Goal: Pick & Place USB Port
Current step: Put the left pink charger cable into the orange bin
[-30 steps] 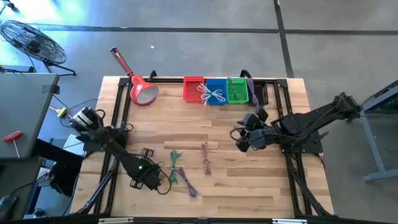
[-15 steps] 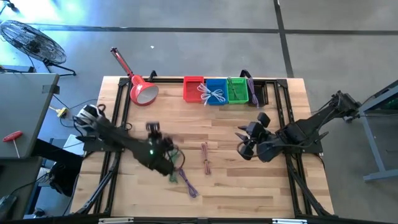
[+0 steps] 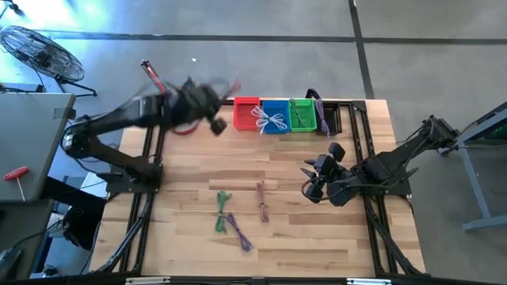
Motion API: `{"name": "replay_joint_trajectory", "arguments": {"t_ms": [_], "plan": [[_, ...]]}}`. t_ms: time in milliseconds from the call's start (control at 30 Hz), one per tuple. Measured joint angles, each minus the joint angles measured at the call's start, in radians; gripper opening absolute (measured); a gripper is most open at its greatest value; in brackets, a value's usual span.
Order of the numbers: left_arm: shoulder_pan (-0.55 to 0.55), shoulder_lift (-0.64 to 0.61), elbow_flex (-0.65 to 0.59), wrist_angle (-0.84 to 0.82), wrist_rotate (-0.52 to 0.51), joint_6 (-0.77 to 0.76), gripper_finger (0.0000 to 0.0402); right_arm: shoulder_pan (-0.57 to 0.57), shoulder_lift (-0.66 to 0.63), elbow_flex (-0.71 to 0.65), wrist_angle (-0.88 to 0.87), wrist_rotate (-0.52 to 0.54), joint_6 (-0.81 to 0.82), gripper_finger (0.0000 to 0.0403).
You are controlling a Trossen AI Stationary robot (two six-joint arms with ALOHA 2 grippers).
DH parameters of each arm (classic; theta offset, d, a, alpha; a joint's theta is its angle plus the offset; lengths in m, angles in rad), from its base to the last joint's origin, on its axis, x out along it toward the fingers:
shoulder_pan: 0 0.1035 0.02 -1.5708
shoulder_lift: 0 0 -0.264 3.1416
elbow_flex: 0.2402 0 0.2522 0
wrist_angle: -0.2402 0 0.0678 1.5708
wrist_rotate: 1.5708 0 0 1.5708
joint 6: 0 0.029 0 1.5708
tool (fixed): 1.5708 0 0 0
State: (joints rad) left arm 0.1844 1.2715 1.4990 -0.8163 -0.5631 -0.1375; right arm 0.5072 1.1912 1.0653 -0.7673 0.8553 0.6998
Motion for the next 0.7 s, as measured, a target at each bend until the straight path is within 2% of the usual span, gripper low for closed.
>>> {"name": "replay_joint_trajectory", "arguments": {"t_ms": [100,200,267,367,533,700], "plan": [[0.182,-0.008,-0.029,0.233,0.325,-0.051,0.0009,0.0,0.0,0.0,-0.007,0.002,0.0,0.0117],[0.309,0.014,-0.08,0.356,0.513,-0.148,0.0008,0.0,0.0,0.0,-0.019,-0.004,0.005,0.0117],[0.358,0.043,-0.126,0.398,0.54,-0.198,0.0008,0.003,0.0,0.0,-0.032,-0.014,0.023,0.0117],[0.404,0.088,-0.212,0.463,0.511,-0.274,0.0008,0.017,0.001,0.0,-0.059,-0.013,0.048,0.0117],[0.426,0.151,-0.389,0.728,0.524,-0.371,0.0008,0.048,0.001,0.0,-0.103,0.024,0.088,0.0117],[0.424,0.231,-0.504,0.899,0.534,-0.488,0.0008,0.071,0.001,-0.001,-0.13,0.056,0.111,0.0117]]}}
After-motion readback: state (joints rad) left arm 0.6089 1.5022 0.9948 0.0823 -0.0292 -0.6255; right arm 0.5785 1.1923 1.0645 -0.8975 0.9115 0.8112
